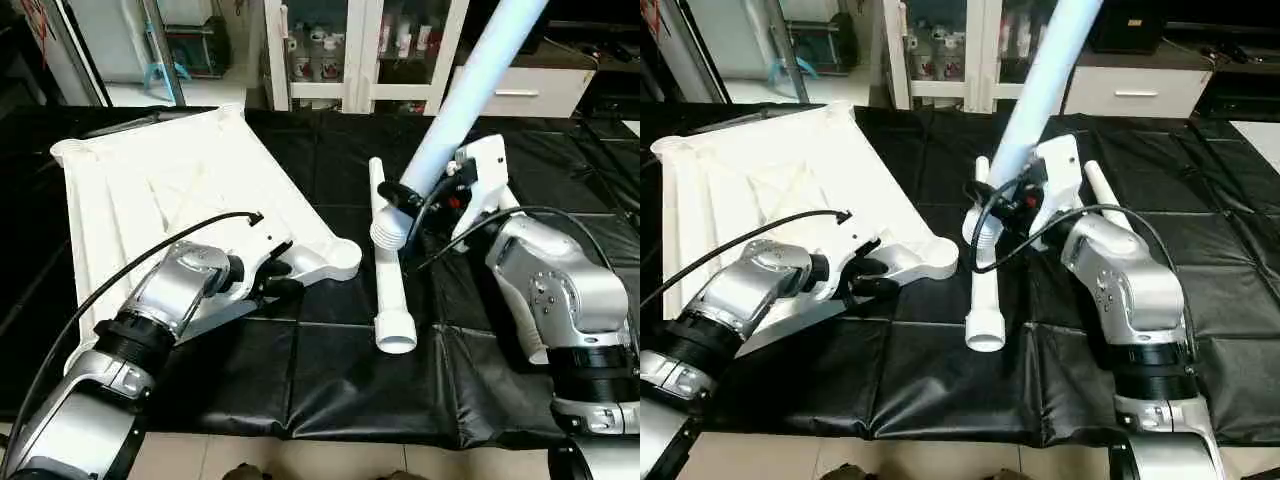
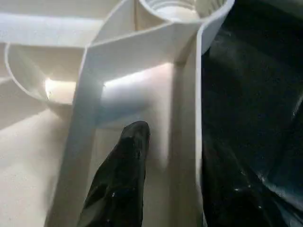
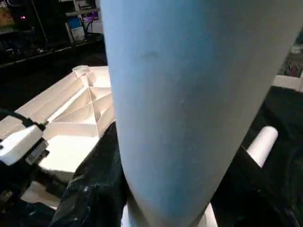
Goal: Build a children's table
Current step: Insert table leg to table base
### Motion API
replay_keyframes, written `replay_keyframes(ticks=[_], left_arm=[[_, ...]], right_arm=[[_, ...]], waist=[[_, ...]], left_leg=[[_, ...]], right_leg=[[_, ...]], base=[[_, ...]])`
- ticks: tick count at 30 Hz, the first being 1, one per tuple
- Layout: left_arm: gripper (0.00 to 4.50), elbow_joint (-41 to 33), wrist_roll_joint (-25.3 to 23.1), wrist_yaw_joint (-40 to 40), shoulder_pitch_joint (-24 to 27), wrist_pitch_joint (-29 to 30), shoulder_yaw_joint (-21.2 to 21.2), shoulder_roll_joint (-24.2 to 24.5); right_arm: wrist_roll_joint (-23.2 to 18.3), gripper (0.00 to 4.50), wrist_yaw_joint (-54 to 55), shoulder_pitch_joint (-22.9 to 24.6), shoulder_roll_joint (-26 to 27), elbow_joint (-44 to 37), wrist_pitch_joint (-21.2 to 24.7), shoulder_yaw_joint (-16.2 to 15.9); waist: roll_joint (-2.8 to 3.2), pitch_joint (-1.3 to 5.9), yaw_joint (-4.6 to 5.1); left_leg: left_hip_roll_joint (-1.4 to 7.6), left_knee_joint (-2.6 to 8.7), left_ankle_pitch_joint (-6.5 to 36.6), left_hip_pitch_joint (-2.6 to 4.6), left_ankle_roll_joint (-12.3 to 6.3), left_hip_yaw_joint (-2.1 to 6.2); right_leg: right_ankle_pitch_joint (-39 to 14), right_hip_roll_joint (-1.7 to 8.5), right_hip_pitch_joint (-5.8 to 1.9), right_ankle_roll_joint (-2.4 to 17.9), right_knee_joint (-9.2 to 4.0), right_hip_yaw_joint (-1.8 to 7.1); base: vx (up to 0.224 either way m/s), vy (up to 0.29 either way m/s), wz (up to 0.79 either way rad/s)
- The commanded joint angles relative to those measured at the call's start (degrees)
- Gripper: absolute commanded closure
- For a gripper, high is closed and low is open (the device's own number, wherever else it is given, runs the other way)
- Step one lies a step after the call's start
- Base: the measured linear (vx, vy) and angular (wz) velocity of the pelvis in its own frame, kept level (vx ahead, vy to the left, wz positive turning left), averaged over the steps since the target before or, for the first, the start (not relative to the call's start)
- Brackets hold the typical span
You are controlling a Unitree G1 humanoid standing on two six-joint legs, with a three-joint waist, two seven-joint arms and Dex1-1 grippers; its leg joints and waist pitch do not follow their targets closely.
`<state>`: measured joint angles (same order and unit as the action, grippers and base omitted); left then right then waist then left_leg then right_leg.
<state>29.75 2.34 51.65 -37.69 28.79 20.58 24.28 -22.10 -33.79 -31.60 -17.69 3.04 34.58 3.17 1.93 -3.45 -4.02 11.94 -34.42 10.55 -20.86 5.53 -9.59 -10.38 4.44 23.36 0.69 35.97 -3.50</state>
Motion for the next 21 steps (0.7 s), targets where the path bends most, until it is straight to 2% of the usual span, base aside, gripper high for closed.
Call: replay_keyframes(ticks=[1, 4, 8, 10, 11, 12, 14, 15, 16, 17, 18, 19, 20, 21], left_arm=[[3.18, -0.2, -1.0, 1.1, 2.2, 2.0, 1.8, 0.8], [3.42, -1.3, -1.1, 1.2, 3.0, 2.8, 1.3, 1.2], [3.65, -3.9, 0.1, 0.1, 5.5, 3.6, -0.8, 1.6], [3.8, -5.7, 0.9, -0.4, 7.1, 3.3, -2.0, 1.7], [3.9, -7.8, 1.3, -1.0, 8.7, 3.3, -2.6, 1.9], [3.9, -10.8, 1.8, -1.0, 10.5, 3.4, -3.0, 2.3], [4.03, -15.1, 2.5, -0.7, 12.8, 3.9, -3.1, 2.9], [4.11, -16.2, 2.6, -0.6, 13.3, 4.2, -3.2, 3.1], [4.22, -18.4, 2.9, -0.6, 14.3, 5.2, -3.2, 3.3], [4.3, -19.7, 2.8, -0.6, 14.9, 5.4, -3.1, 3.6], [4.38, -21.0, 2.7, -0.8, 15.6, 5.8, -3.0, 3.7], [4.45, -22.5, 2.5, -1.0, 16.2, 6.2, -2.9, 3.9], [4.48, -24.2, 2.5, -1.0, 17.1, 6.4, -3.0, 4.0], [4.5, -26.2, 2.4, -0.9, 18.0, 6.2, -2.8, 4.1]], right_arm=[[-0.1, 2.65, -0.5, -1.0, 0.0, 0.6, -0.5, -0.4], [-0.2, 2.65, -0.6, -1.2, 0.1, 0.7, -0.4, -0.4], [-0.9, 2.66, -1.0, -0.9, 0.7, 0.8, 0.6, -0.9], [-1.2, 2.66, -1.9, -0.1, 0.9, 0.5, 1.1, -1.7], [-1.5, 2.66, -2.6, 0.7, 1.1, 0.1, 1.5, -2.5], [-1.5, 2.66, -3.5, 1.2, 1.4, 0.2, 1.2, -3.3], [-1.3, 2.66, -4.6, 1.5, 1.5, 0.8, 0.5, -4.4], [-1.2, 2.66, -4.9, 1.5, 1.6, 1.0, 0.4, -4.6], [-1.1, 2.66, -5.4, 1.4, 1.6, 1.5, 0.0, -5.0], [-0.9, 2.66, -5.6, 1.1, 1.7, 1.9, -0.2, -5.2], [-0.8, 2.66, -5.9, 0.9, 1.8, 2.4, -0.4, -5.3], [-0.6, 2.66, -6.1, 0.5, 2.0, 3.1, -0.8, -5.5], [-0.4, 2.66, -6.2, 0.1, 2.2, 4.0, -1.2, -5.7], [0.1, 2.66, -6.3, -0.5, 2.5, 5.3, -1.9, -6.0]], waist=[[0.06, 4.35, 0.11], [-0.08, 4.36, 0.44], [-0.76, 4.29, 0.7], [-0.58, 4.17, 0.99], [-0.5, 4.23, 1.05], [-0.93, 4.12, 1.27], [-0.68, 4.26, 1.52], [-0.77, 4.3, 1.62], [-1.11, 4.31, 1.55], [-0.97, 4.2, 1.56], [-1.49, 4.17, 1.62], [-1.16, 4.14, 1.49], [-1.62, 4.02, 1.58], [-1.74, 4.05, 1.6]], left_leg=[[0.38, 3.94, 10.2, 0.33, 0.57, -0.05], [0.3, 3.88, 9.6, 0.25, 0.16, -0.12], [0.35, 3.91, 9.3, 0.11, -0.35, -0.19], [0.35, 3.99, 9.7, 0.08, -0.61, -0.17], [0.4, 3.93, 9.7, 0.15, -0.59, -0.18], [0.49, 4.05, 9.5, -0.1, -0.84, -0.15], [0.62, 4.02, 8.7, -0.07, -1.04, -0.14], [0.63, 3.96, 8.2, -0.06, -1.28, -0.19], [0.65, 3.93, 7.8, -0.01, -1.62, -0.28], [0.6, 3.97, 7.9, -0.02, -1.75, -0.31], [0.65, 3.96, 8.1, 0.08, -1.92, -0.44], [0.68, 3.97, 8.3, 0.13, -1.85, -0.37], [0.66, 4.05, 8.4, 0.09, -1.89, -0.42], [0.74, 4.09, 8.7, 0.11, -1.7, -0.35]], right_leg=[[-10.1, 2.73, -3.36, 11.2, -4.41, 2.29], [-9.2, 2.7, -3.41, 11.6, -4.38, 2.29], [-10.8, 2.78, -3.44, 11.3, -4.47, 2.28], [-12.9, 2.76, -3.31, 10.7, -4.71, 2.2], [-12.8, 2.78, -3.25, 10.7, -4.64, 2.23], [-12.9, 2.8, -3.33, 10.6, -4.63, 2.24], [-11.8, 2.83, -3.24, 10.9, -4.46, 2.27], [-10.6, 2.76, -3.23, 11.4, -4.34, 2.3], [-10.1, 2.79, -3.17, 11.8, -4.2, 2.31], [-10.5, 2.73, -3.09, 11.8, -4.35, 2.3], [-10.9, 2.67, -3.01, 11.6, -4.48, 2.34], [-11.2, 2.74, -2.96, 11.5, -4.38, 2.34], [-11.7, 2.69, -2.94, 11.3, -4.52, 2.33], [-12.4, 2.81, -2.94, 11.2, -4.42, 2.32]], base=[[0.0, 0.0, 0.0], [0.0, 0.0, 0.0], [0.0, 0.0, 0.0], [0.0, 0.0, 0.0], [0.0, 0.0, 0.0], [0.0, 0.0, 0.0], [0.0, 0.0, 0.0], [0.0, 0.0, 0.0], [0.0, 0.0, 0.0], [0.0, 0.0, 0.0], [0.0, 0.0, 0.0], [0.0, 0.0, 0.0], [0.0, 0.0, 0.0], [0.0, 0.0, 0.0]])
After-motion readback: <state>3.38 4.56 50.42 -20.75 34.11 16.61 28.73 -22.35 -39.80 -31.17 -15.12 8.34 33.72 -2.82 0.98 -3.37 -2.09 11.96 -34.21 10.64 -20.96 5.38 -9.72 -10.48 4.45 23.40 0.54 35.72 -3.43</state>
